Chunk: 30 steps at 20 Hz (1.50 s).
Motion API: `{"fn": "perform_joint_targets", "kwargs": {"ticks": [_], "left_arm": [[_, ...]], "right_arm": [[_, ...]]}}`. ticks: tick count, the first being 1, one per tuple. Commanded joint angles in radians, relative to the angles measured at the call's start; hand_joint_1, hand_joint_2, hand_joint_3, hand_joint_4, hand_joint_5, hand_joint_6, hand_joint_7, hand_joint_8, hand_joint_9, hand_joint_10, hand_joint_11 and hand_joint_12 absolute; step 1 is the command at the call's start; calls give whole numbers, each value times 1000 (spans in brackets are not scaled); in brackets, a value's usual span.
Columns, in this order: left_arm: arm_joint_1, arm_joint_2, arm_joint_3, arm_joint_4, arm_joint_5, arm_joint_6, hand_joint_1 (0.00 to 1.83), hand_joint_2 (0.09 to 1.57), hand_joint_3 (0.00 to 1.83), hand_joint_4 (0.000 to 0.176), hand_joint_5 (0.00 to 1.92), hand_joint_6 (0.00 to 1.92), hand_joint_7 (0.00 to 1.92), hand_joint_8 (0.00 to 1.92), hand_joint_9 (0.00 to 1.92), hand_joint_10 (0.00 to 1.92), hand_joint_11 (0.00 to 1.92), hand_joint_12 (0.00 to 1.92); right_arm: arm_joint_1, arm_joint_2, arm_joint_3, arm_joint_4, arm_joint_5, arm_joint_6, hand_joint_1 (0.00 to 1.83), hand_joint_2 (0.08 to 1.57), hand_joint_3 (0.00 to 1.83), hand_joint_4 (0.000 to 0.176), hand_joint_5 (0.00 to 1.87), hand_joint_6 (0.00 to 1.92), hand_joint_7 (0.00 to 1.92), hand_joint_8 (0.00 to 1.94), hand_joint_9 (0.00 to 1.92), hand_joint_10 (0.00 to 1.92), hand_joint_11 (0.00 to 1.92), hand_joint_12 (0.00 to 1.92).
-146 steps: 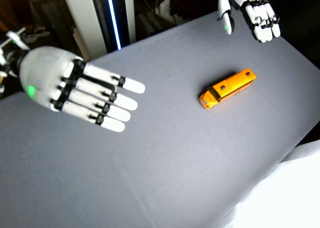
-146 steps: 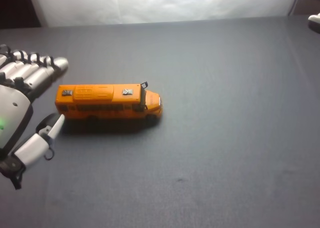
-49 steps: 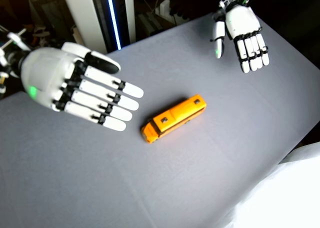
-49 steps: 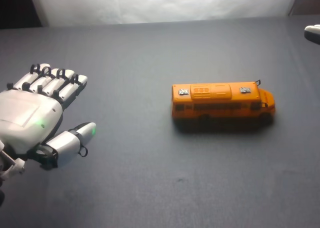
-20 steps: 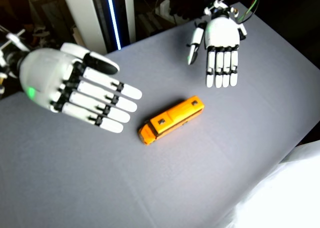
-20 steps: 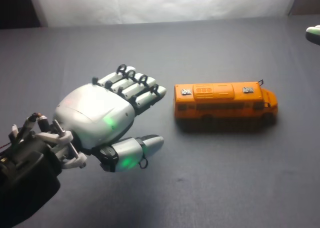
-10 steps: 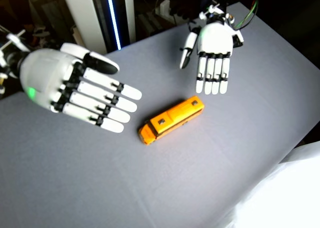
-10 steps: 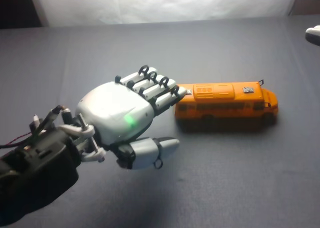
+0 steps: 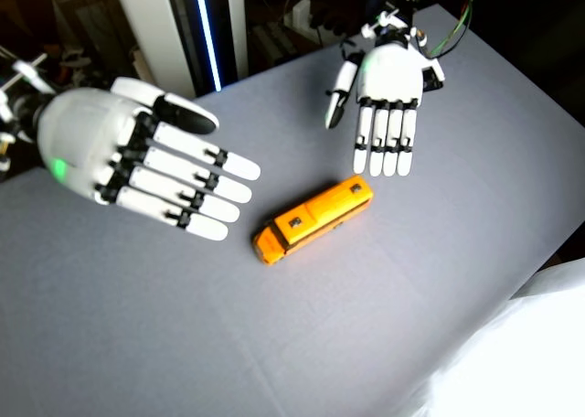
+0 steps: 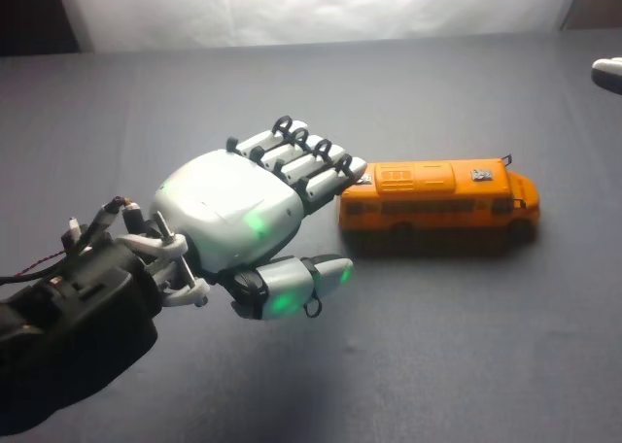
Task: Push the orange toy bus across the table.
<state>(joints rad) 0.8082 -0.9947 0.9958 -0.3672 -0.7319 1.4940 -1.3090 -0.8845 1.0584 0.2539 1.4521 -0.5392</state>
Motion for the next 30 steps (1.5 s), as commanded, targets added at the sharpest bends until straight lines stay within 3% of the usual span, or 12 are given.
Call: {"fn": "perform_joint_targets", "kwargs": {"ticks": [1, 4, 7, 10, 16, 24, 30], "left_arm": [[-13, 13, -6, 17, -167, 3, 0, 1374, 0, 0, 111, 14, 122, 17, 119, 22, 68, 26], [0, 47, -17, -6, -204, 3, 0, 1380, 0, 0, 157, 13, 155, 7, 133, 5, 39, 13], [8, 51, -10, -9, -140, 15, 0, 1354, 0, 0, 167, 11, 174, 11, 147, 8, 67, 24], [-5, 24, -4, -27, -80, 104, 0, 1373, 1, 0, 184, 13, 156, 1, 147, 5, 85, 31], [-18, -23, 18, -16, -2, 147, 0, 1323, 0, 0, 177, 0, 177, 4, 176, 8, 107, 35], [-26, -35, 19, -14, -9, 149, 0, 1309, 0, 0, 105, 0, 103, 0, 109, 0, 64, 14], [-47, -81, 33, 7, 4, 149, 0, 1326, 1, 0, 97, 10, 131, 13, 126, 10, 116, 36]], "right_arm": [[4, 1, 0, 17, 123, 7, 331, 1389, 8, 0, 396, 0, 405, 0, 244, 0, 196, 12], [2, 1, -1, 18, 124, 7, 325, 1386, 2, 0, 405, 2, 423, 3, 255, 3, 199, 12], [1, 0, -1, 18, 123, 7, 321, 1392, 4, 0, 389, 0, 412, 0, 247, 1, 193, 9], [1, -1, -1, 18, 123, 7, 326, 1403, 3, 0, 392, 4, 411, 2, 253, 3, 211, 16], [1, -1, 2, 17, 123, 7, 327, 1393, 0, 0, 389, 2, 416, 2, 269, 5, 224, 20], [-1, -2, 2, 17, 123, 7, 332, 1391, 0, 0, 402, 2, 415, 3, 259, 1, 212, 12], [-1, -2, 5, 17, 123, 7, 301, 1384, 0, 0, 393, 0, 402, 0, 253, 0, 206, 9]]}}
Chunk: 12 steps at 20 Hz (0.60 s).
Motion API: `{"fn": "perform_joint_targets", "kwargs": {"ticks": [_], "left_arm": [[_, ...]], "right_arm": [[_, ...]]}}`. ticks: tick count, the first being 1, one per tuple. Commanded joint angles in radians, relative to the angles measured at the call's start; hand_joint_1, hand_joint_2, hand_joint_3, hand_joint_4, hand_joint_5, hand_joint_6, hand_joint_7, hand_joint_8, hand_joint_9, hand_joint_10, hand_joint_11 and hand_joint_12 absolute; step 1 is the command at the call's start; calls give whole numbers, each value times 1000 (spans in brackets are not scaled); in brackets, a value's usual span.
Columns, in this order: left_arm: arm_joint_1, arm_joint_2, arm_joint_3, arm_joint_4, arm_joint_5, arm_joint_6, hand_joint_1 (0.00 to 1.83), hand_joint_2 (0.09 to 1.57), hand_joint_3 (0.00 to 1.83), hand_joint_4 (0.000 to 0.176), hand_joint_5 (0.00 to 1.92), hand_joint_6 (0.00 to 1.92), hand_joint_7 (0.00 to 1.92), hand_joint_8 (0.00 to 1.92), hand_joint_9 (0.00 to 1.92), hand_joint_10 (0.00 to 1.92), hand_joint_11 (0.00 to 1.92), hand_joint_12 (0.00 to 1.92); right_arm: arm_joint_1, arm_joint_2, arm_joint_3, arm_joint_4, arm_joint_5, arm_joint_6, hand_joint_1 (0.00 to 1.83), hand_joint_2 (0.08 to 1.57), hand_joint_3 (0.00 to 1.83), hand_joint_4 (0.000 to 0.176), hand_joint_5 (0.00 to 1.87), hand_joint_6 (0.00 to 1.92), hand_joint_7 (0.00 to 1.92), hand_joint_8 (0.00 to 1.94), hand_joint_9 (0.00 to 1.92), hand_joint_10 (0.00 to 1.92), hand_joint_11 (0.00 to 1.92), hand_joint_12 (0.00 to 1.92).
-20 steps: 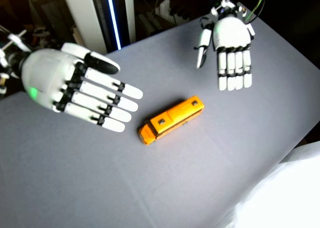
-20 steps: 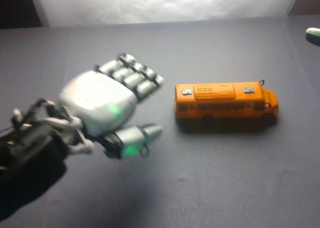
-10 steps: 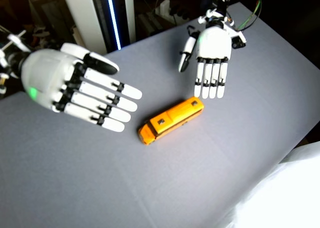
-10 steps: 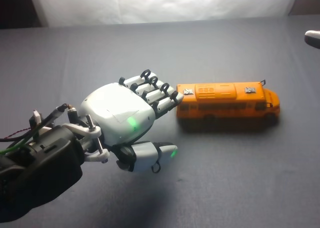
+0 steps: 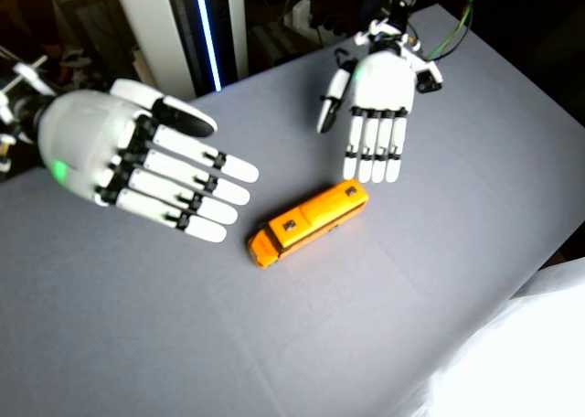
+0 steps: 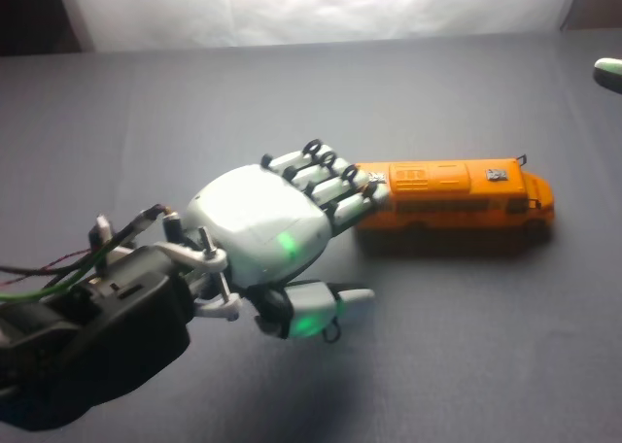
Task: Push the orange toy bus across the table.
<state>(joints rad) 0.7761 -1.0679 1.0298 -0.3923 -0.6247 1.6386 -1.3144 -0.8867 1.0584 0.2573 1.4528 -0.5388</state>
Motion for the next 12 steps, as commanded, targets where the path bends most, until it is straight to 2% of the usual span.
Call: {"fn": "perform_joint_targets", "kwargs": {"ticks": [1, 12], "left_arm": [[-18, -13, 2, 34, -101, 4, 0, 1333, 4, 0, 112, 15, 138, 14, 125, 8, 96, 28], [-42, -70, 23, 45, -82, 4, 0, 1348, 3, 0, 126, 9, 153, 12, 152, 16, 102, 27]], "right_arm": [[4, 1, 5, 13, 122, 7, 320, 1389, 0, 0, 392, 0, 401, 0, 250, 0, 201, 7], [4, 0, 5, 13, 122, 7, 331, 1393, 1, 0, 396, 0, 398, 1, 246, 0, 197, 4]]}}
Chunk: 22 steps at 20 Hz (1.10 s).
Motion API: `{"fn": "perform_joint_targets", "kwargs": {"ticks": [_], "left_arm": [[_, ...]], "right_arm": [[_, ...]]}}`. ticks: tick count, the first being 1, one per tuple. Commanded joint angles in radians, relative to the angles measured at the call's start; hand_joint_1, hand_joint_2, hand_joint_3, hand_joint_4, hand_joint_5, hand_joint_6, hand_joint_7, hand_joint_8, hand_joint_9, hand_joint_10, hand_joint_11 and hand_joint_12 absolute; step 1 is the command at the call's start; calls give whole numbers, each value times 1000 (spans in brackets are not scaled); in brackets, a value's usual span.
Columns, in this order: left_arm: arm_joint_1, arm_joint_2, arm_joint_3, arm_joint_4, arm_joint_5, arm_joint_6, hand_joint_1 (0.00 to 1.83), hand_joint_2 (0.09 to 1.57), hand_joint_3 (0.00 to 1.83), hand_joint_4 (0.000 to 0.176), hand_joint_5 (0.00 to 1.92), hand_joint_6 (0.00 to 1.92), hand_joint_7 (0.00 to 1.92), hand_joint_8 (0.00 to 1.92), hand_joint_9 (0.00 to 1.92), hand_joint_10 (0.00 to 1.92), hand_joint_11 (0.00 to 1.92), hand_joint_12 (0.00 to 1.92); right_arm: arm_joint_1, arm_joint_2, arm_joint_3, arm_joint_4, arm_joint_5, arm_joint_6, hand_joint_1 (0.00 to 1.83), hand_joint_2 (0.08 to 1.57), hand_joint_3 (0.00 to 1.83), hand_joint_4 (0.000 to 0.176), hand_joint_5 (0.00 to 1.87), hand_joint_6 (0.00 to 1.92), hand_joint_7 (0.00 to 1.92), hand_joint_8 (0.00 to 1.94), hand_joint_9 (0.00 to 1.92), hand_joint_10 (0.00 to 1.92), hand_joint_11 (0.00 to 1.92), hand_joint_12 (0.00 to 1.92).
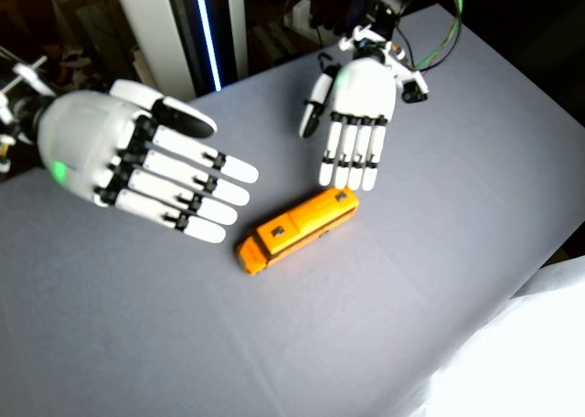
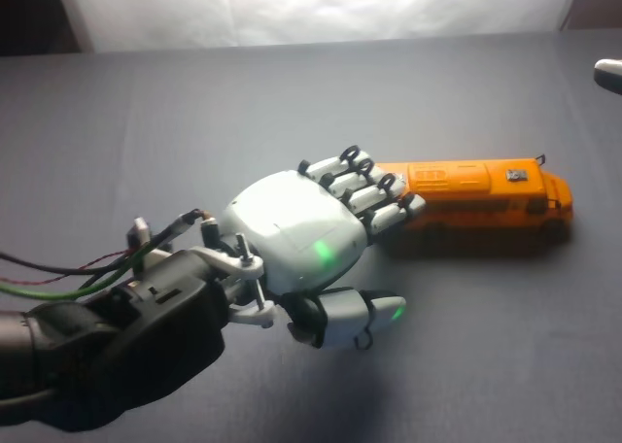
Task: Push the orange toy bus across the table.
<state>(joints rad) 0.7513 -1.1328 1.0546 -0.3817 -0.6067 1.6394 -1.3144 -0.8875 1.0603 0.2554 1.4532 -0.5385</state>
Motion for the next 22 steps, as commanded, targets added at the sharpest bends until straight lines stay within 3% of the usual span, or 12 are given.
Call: {"fn": "perform_joint_targets", "kwargs": {"ticks": [1, 10, 15, 19, 22], "left_arm": [[-23, -13, 1, 35, -100, 3, 0, 1346, 2, 0, 127, 9, 159, 13, 159, 17, 103, 27], [-75, -52, 5, 67, -145, -9, 0, 1345, 1, 0, 141, 6, 155, 3, 131, 2, 92, 19], [-50, 53, -55, 72, -272, -64, 0, 1361, 6, 0, 126, 11, 128, 14, 126, 15, 66, 12], [-26, 104, -48, 33, -242, -64, 0, 1313, 0, 0, 102, 0, 119, 2, 114, 2, 62, 9], [-20, 92, -11, 6, -171, -64, 0, 1350, 5, 0, 131, 12, 126, 8, 125, 7, 72, 14]], "right_arm": [[4, 1, 4, 15, 122, 6, 329, 1391, 0, 0, 397, 0, 400, 2, 246, 1, 199, 5], [4, -1, 4, 15, 122, 6, 292, 1390, 1, 0, 388, 0, 404, 0, 253, 1, 204, 6], [4, -1, 1, 16, 123, 7, 328, 1389, 0, 0, 403, 5, 412, 2, 252, 0, 200, 4], [4, -1, -1, 17, 123, 7, 328, 1387, 1, 0, 399, 0, 410, 0, 265, 3, 217, 11], [4, -2, 0, 17, 122, 7, 312, 1398, 5, 0, 380, 0, 402, 0, 267, 3, 222, 13]]}}
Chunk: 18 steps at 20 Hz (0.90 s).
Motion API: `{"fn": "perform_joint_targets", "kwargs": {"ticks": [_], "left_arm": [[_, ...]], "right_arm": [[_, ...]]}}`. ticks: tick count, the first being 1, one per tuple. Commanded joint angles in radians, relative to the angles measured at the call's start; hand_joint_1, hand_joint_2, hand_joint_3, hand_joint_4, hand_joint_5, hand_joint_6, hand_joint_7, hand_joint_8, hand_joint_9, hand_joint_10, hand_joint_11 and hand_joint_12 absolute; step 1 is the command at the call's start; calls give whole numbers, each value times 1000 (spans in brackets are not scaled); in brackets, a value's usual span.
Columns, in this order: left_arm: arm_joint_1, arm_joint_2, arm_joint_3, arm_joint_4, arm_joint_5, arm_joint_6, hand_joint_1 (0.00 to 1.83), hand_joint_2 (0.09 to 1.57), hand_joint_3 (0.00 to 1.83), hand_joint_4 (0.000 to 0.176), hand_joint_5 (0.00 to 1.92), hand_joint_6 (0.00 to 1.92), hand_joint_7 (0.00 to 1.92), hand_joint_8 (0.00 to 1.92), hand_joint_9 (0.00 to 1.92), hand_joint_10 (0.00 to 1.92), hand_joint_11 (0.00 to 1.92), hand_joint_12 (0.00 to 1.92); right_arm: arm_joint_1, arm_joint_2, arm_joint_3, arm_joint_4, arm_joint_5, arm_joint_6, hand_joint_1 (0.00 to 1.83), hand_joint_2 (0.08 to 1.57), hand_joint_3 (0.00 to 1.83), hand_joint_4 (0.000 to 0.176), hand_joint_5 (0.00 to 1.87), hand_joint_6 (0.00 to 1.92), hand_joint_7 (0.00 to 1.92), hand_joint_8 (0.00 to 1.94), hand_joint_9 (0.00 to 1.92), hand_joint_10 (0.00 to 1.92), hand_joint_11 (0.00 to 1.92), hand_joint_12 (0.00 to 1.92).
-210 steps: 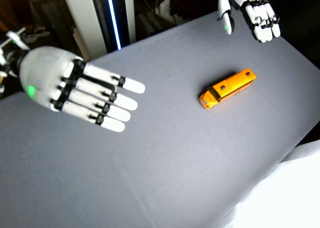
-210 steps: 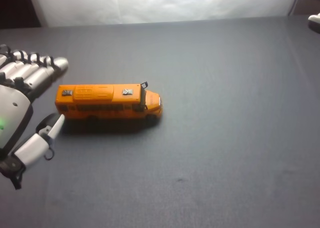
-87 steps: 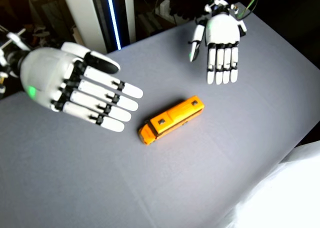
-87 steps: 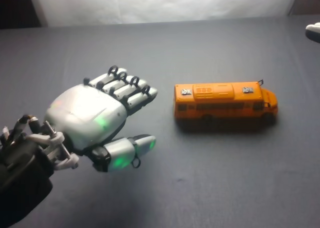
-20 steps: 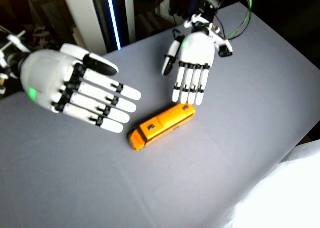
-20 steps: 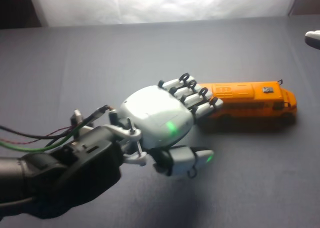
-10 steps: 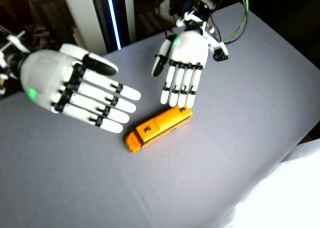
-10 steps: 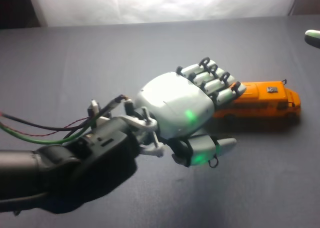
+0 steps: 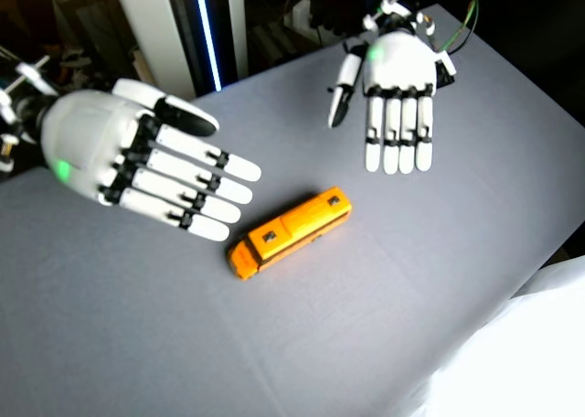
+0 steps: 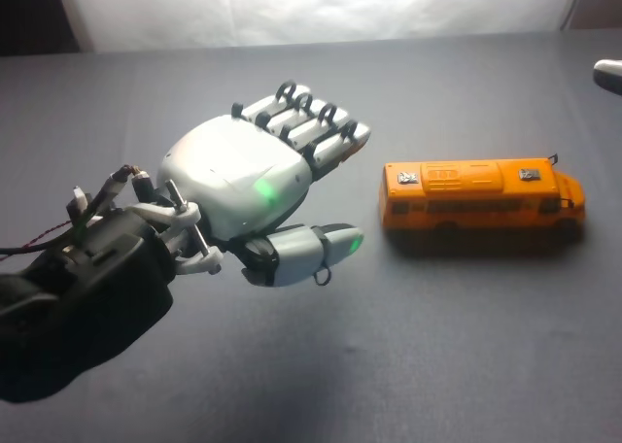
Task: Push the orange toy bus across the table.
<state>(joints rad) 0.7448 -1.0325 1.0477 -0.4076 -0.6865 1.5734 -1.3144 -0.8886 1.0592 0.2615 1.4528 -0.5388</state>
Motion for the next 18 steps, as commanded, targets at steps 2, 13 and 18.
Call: {"fn": "perform_joint_targets", "kwargs": {"ticks": [2, 13, 18], "left_arm": [[-19, -33, 16, 31, -50, 5, 0, 1344, 1, 0, 154, 16, 149, 14, 148, 13, 101, 26], [-35, -111, 69, -13, 47, 92, 0, 1354, 4, 0, 104, 0, 127, 0, 106, 0, 66, 10], [-33, -62, -1, 16, -72, 91, 0, 1343, 0, 0, 120, 12, 139, 11, 131, 13, 102, 24]], "right_arm": [[4, -1, 1, 11, 122, 7, 297, 1401, 4, 0, 375, 0, 402, 0, 259, 0, 211, 7], [0, -3, 3, 9, 120, 7, 325, 1388, 0, 0, 382, 1, 402, 0, 246, 1, 210, 5], [-4, -3, 3, 10, 120, 7, 339, 1385, 0, 0, 402, 5, 421, 4, 254, 2, 210, 5]]}}
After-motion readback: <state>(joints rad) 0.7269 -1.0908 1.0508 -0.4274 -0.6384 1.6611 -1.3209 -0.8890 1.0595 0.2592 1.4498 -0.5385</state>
